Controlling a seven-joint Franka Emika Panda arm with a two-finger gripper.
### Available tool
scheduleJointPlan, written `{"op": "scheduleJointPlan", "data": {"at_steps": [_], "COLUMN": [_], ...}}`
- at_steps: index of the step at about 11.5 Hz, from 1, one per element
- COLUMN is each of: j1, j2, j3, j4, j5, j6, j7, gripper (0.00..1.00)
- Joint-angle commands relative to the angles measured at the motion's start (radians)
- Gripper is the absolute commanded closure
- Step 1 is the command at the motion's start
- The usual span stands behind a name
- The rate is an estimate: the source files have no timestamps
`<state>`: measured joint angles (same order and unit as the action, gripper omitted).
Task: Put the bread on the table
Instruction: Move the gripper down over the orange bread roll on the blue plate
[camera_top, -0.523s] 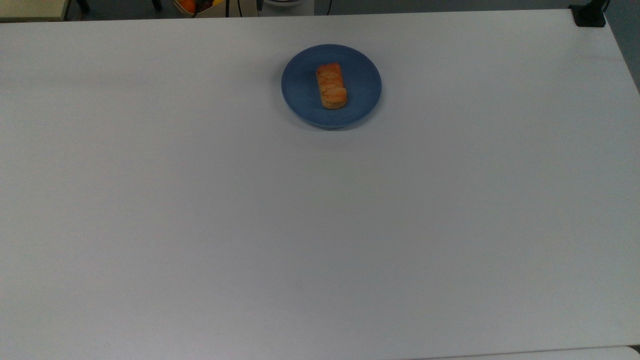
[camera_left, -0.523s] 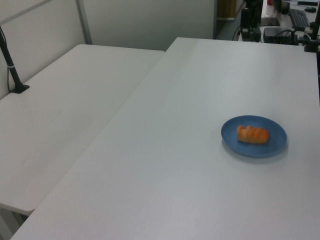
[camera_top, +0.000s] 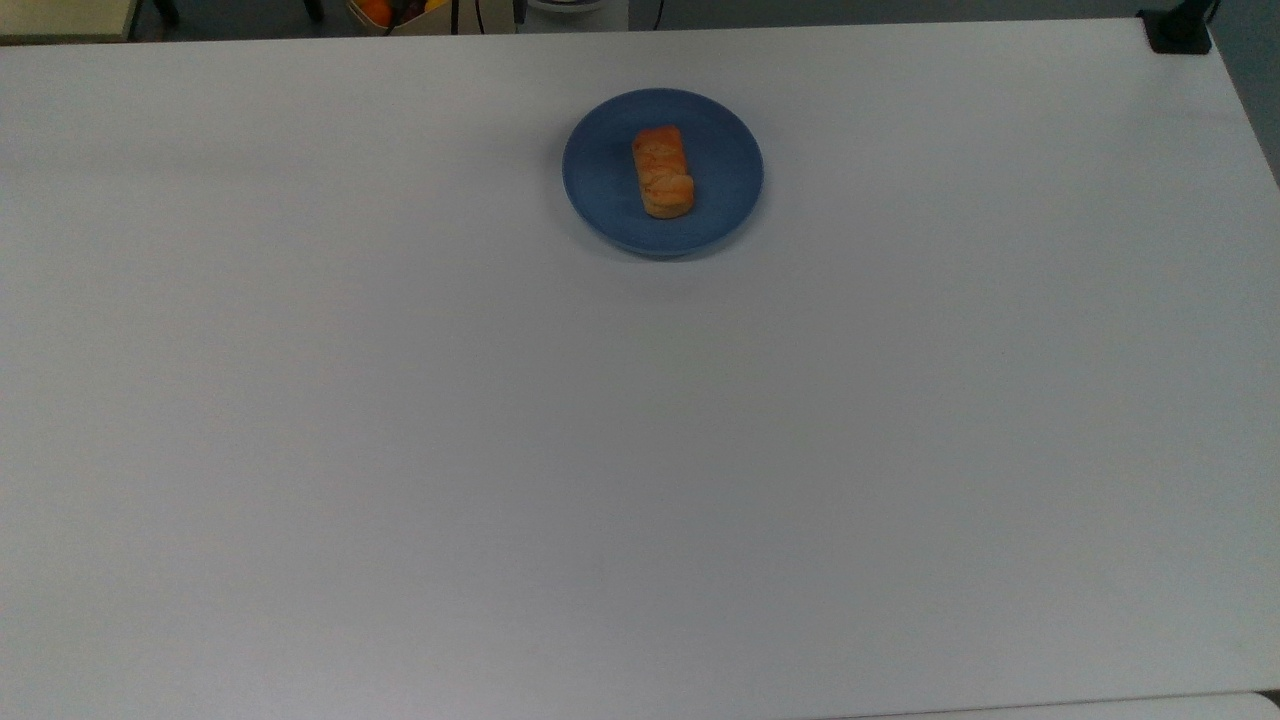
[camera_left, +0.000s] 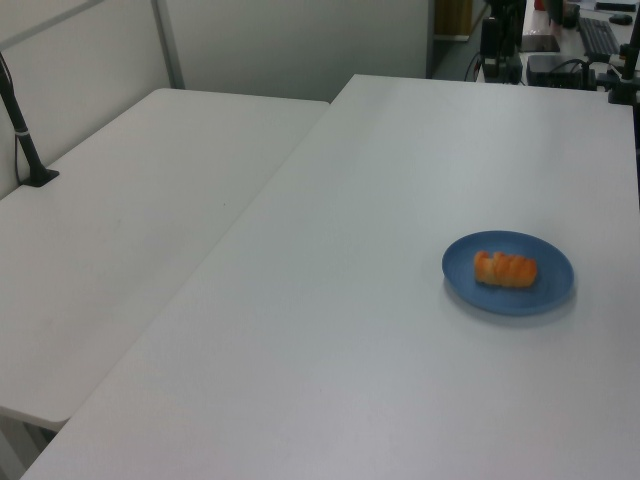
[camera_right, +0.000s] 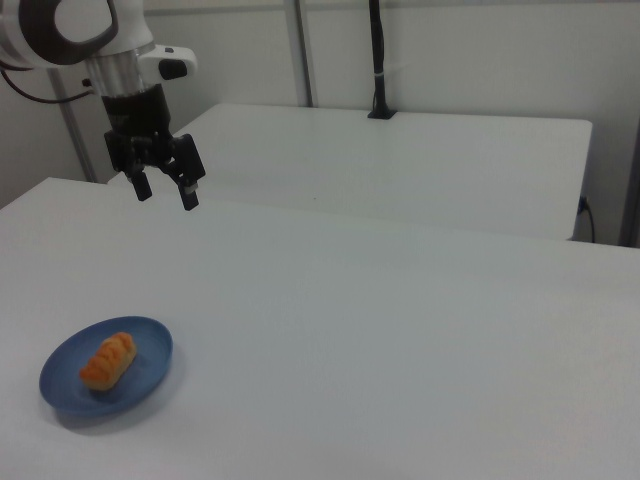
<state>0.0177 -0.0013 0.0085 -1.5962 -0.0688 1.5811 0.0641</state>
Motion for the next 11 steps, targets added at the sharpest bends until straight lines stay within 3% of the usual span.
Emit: {"op": "scheduleJointPlan", "data": {"at_steps": [1, 4, 7, 11], "j1": [0.010, 0.022, 0.021, 0.022], "j2": [0.000, -0.012, -0.037, -0.100], "j3": [-0.005, 0.013, 0.117, 0.243], "j4": [0.001, -0.034, -0.134, -0.385], "j5": [0.017, 0.059, 0.076, 0.076], "j6": [-0.009, 0.022, 0.082, 0.273], "j7": [-0.017, -0.017, 0.017, 0.132], "gripper": [0.00, 0.00, 0.00, 0.00]}}
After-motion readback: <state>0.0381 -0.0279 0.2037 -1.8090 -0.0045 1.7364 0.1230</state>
